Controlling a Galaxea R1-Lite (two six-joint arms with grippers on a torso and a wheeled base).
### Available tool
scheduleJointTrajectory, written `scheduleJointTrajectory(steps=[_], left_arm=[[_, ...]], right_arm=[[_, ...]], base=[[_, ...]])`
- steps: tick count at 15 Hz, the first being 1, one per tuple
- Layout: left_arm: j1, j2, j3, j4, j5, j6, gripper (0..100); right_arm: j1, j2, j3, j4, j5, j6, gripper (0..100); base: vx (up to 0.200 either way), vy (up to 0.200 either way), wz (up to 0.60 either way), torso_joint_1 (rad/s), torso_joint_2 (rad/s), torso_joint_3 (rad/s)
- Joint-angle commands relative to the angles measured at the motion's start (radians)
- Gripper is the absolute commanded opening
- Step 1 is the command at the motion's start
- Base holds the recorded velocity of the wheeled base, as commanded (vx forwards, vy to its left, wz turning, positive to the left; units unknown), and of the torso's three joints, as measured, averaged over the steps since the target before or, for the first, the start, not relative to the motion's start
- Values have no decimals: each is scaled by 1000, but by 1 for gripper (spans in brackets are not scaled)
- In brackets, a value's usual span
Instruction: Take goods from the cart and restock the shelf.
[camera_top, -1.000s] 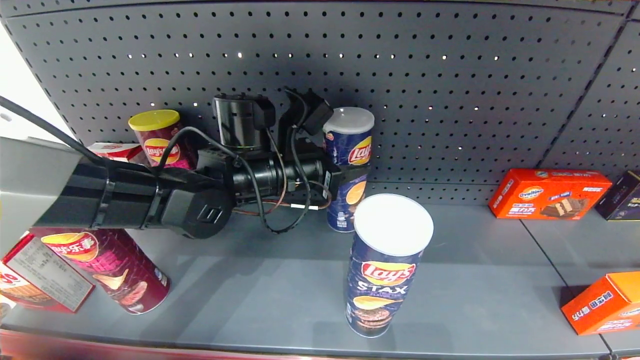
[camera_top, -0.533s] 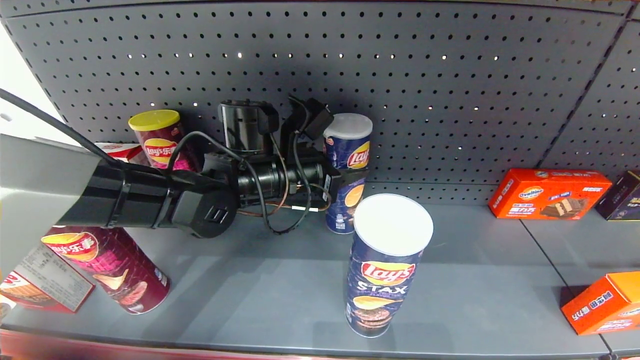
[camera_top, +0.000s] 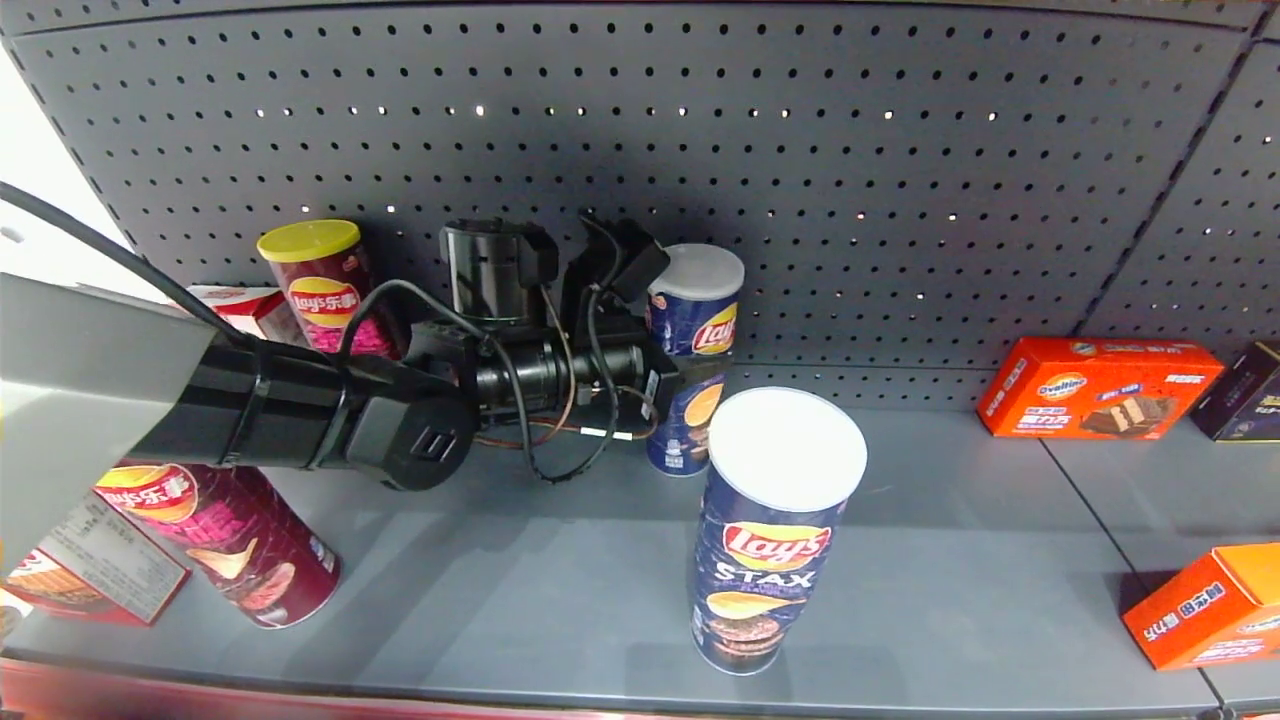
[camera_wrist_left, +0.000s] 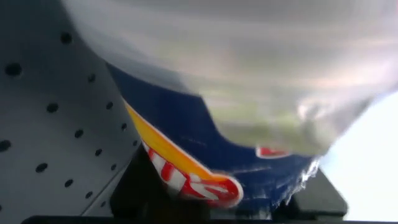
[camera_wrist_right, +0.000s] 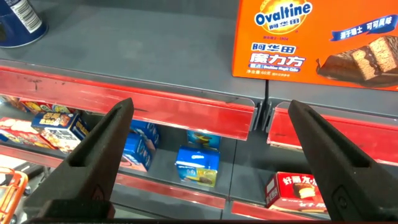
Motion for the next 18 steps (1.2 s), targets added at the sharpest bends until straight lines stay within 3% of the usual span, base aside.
scheduleJointTrajectory(steps=[1,4,8,9,10,12,14,18], left_arm=[[-1,2,21,4,5,6,100],[-1,-15,47,-10,10,6,100],[-6,-135,200,-54,22,6,100],[-7,-171,269,-82,65,6,100],[-9,-179,283,-86,76,6,100],[-7,-210,360,-128,152,6,100],[-7,-210,372,-146,235,3,100],[-7,-208,366,-152,306,0,100]], right_arm=[[0,3,0,-2,0,1,100],[0,1,0,0,0,0,100],[0,1,0,0,0,0,100],[0,1,0,-2,0,0,100],[0,1,0,0,0,0,100],[0,1,0,0,0,0,100],[0,1,0,0,0,0,100],[0,1,0,-2,0,0,100]], base=[[0,0,0,0,0,0],[0,0,0,0,0,0],[0,0,0,0,0,0],[0,0,0,0,0,0],[0,0,0,0,0,0],[0,0,0,0,0,0],[0,0,0,0,0,0],[0,0,0,0,0,0]])
